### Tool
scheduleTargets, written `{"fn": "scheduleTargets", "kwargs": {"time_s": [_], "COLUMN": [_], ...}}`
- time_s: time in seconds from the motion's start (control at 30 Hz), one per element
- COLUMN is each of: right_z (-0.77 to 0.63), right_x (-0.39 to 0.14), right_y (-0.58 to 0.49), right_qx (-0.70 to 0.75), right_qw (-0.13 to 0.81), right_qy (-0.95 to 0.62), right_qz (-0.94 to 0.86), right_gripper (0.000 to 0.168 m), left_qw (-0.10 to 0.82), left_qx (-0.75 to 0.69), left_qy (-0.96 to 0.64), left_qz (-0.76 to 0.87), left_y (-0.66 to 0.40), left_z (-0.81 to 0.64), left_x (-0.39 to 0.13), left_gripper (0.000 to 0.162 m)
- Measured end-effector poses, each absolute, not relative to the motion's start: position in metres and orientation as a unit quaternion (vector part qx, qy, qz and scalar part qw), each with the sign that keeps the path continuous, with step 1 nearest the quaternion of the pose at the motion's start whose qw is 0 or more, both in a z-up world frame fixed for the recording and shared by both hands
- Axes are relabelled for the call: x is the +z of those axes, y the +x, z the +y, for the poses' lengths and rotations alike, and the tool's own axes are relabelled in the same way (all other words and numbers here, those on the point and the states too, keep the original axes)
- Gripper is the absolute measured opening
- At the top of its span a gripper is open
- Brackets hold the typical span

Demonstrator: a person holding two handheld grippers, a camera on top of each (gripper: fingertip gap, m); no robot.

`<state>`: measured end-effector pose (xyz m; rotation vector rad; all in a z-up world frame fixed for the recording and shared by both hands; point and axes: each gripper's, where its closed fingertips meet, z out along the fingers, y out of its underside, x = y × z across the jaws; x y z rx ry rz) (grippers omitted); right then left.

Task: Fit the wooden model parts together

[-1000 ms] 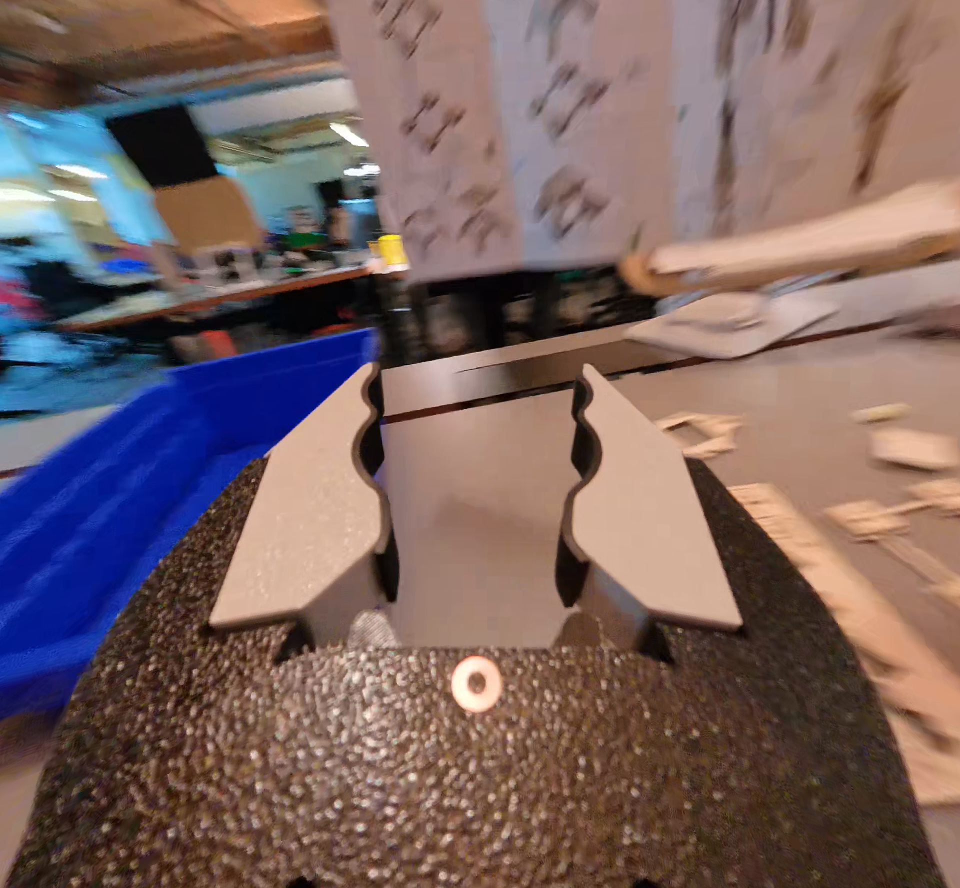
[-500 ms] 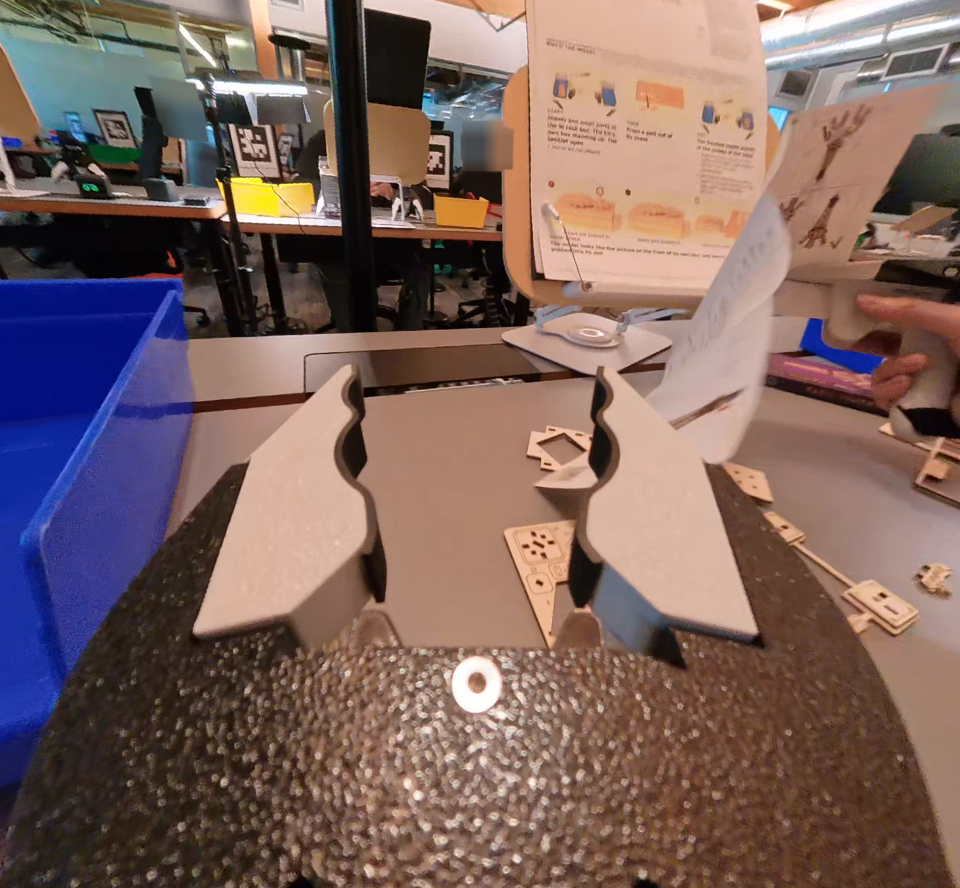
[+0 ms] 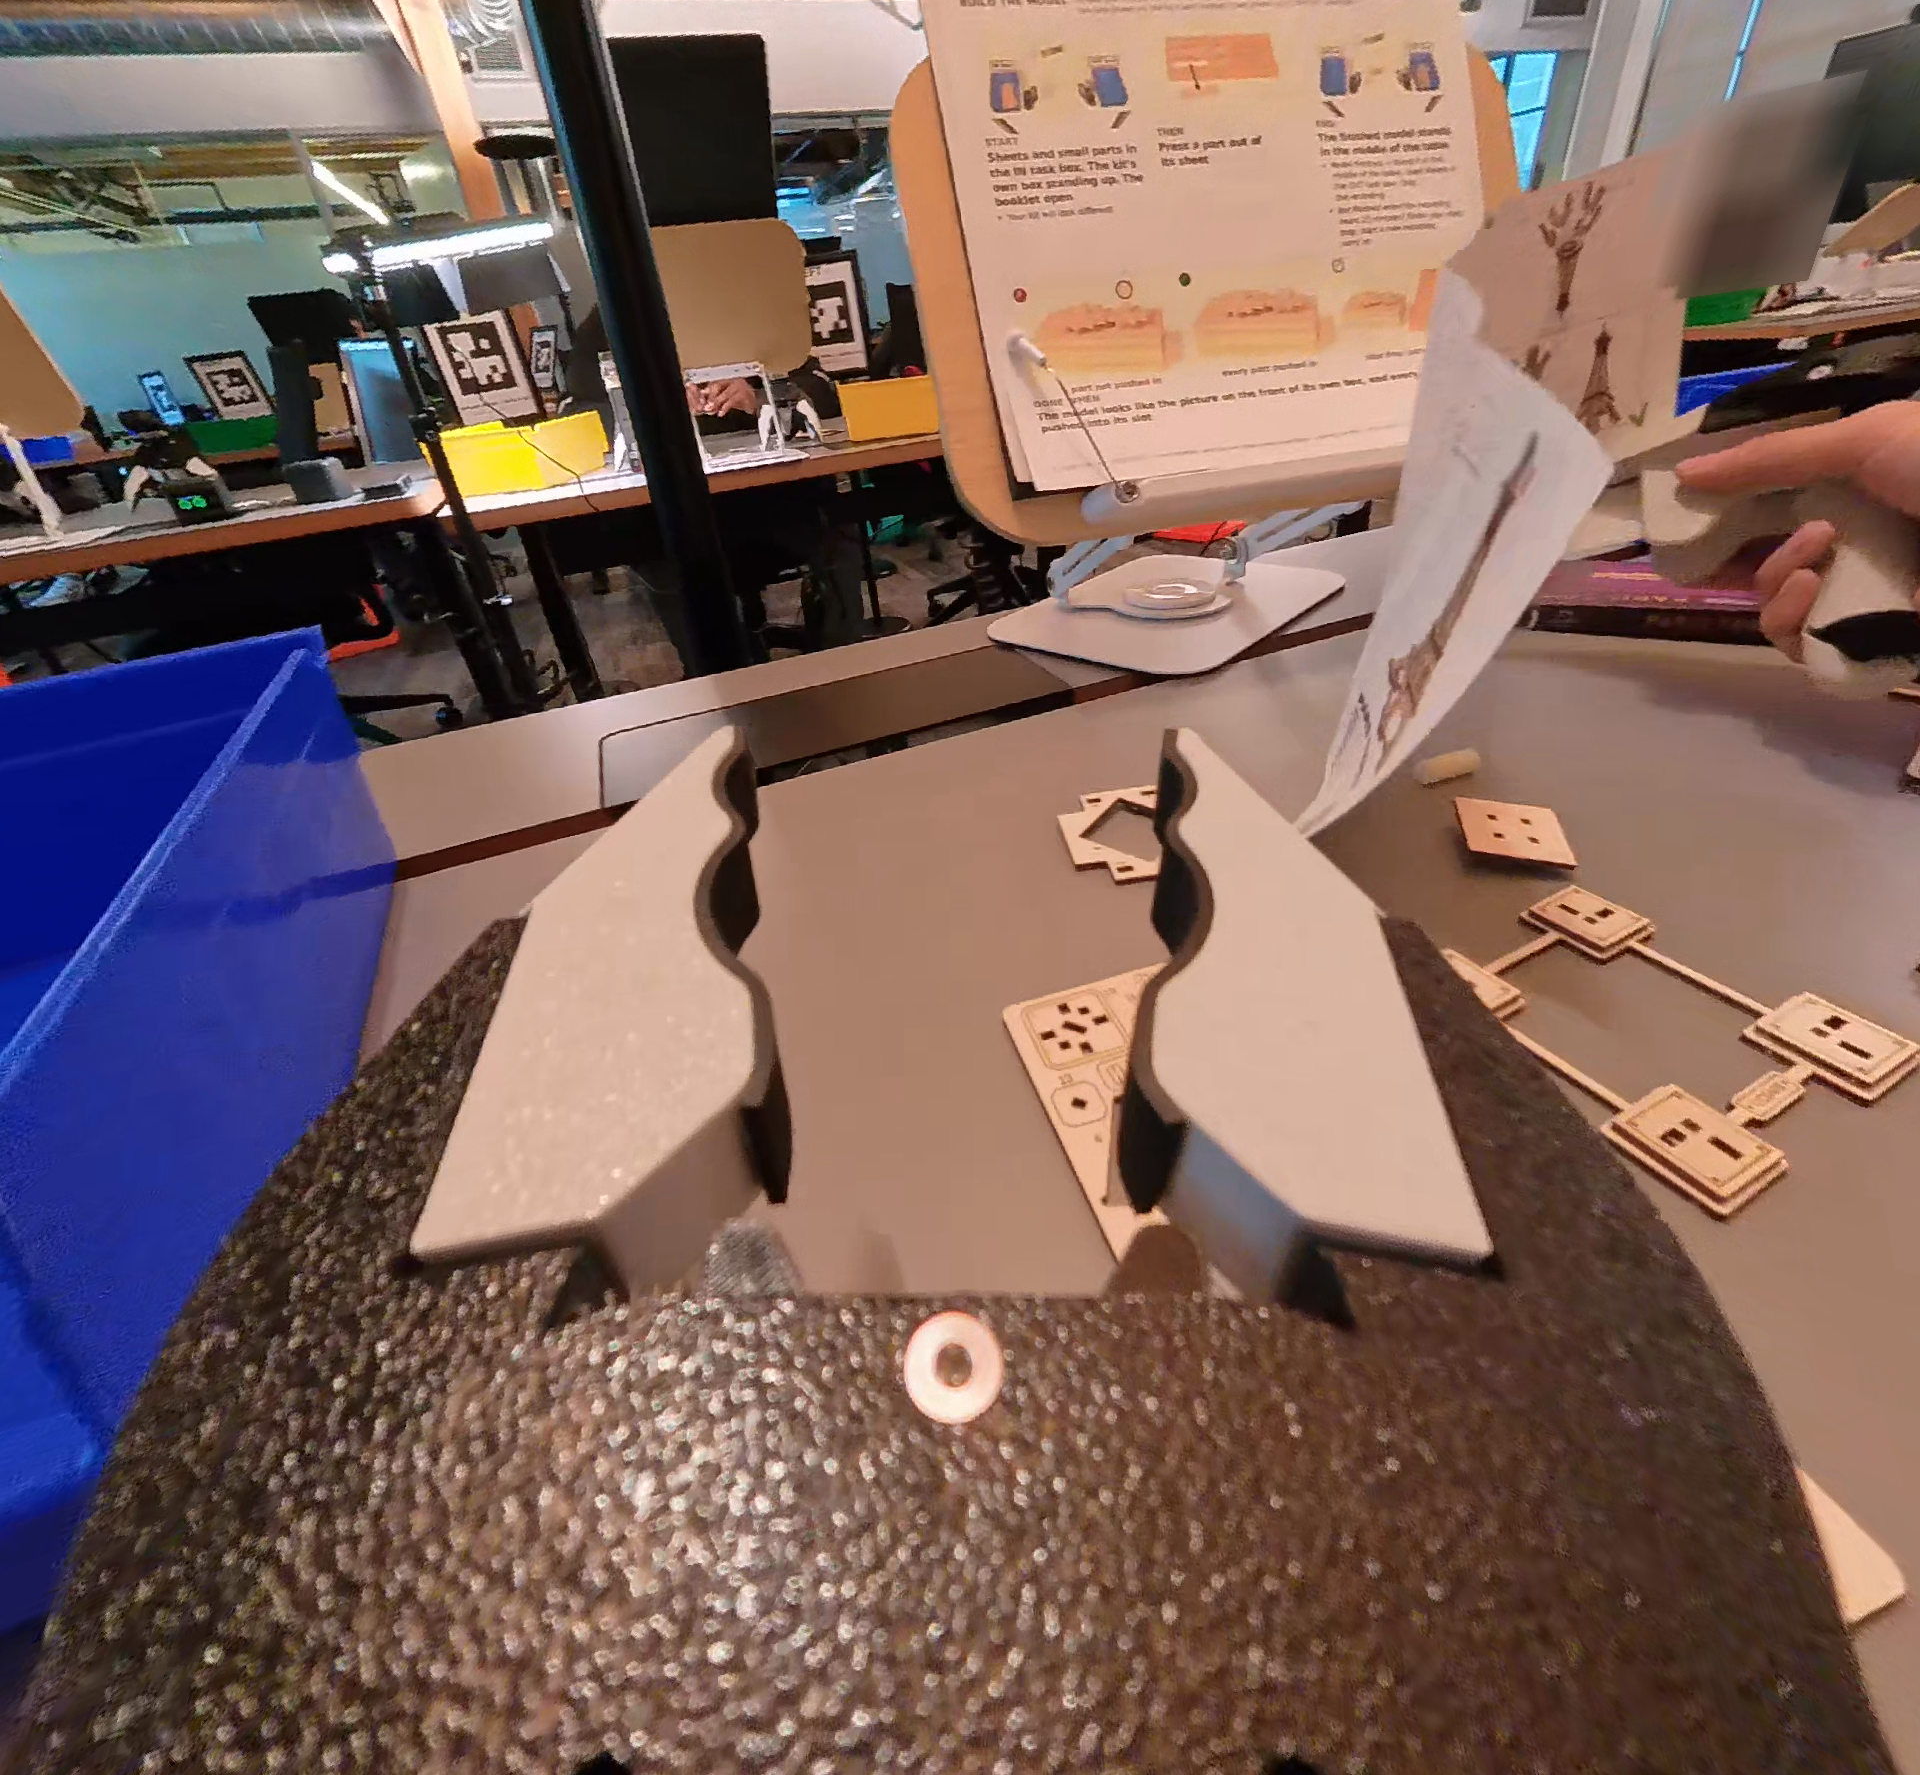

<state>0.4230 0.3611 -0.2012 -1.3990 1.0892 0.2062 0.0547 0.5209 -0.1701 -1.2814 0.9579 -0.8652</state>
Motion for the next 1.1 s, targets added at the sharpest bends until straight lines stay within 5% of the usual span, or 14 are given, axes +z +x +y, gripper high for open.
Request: {"fn": "scheduleTargets", "kwargs": {"time_s": [0.5, 0.63, 0.8, 0.93, 1.1], "right_z": [0.335, 0.33, 0.318, 0.322, 0.327], "right_x": [-0.224, -0.23, -0.235, -0.233, -0.237], "right_y": [0.431, 0.432, 0.438, 0.435, 0.431], "right_qx": [0.074, 0.066, 0.037, 0.035, 0.047], "right_qw": [0.62, 0.62, 0.623, 0.628, 0.621], "right_qy": [-0.582, -0.58, -0.571, -0.578, -0.59], "right_qz": [0.52, 0.524, 0.534, 0.52, 0.513], "right_gripper": [0.0, 0.0, 0.0, 0.0, 0.0], "left_qw": [0.458, 0.332, 0.323, 0.302, 0.286], "left_qx": [-0.311, -0.312, -0.211, -0.214, -0.226], "left_qy": [-0.585, -0.662, -0.718, -0.721, -0.71], "left_qz": [0.593, 0.595, 0.58, 0.586, 0.602], "left_y": [0.127, 0.157, 0.183, 0.189, 0.165], "left_z": [0.492, 0.498, 0.515, 0.505, 0.51], "left_x": [-0.209, -0.248, -0.281, -0.286, -0.285], "left_gripper": [0.061, 0.072, 0.092, 0.05, 0.047]}}
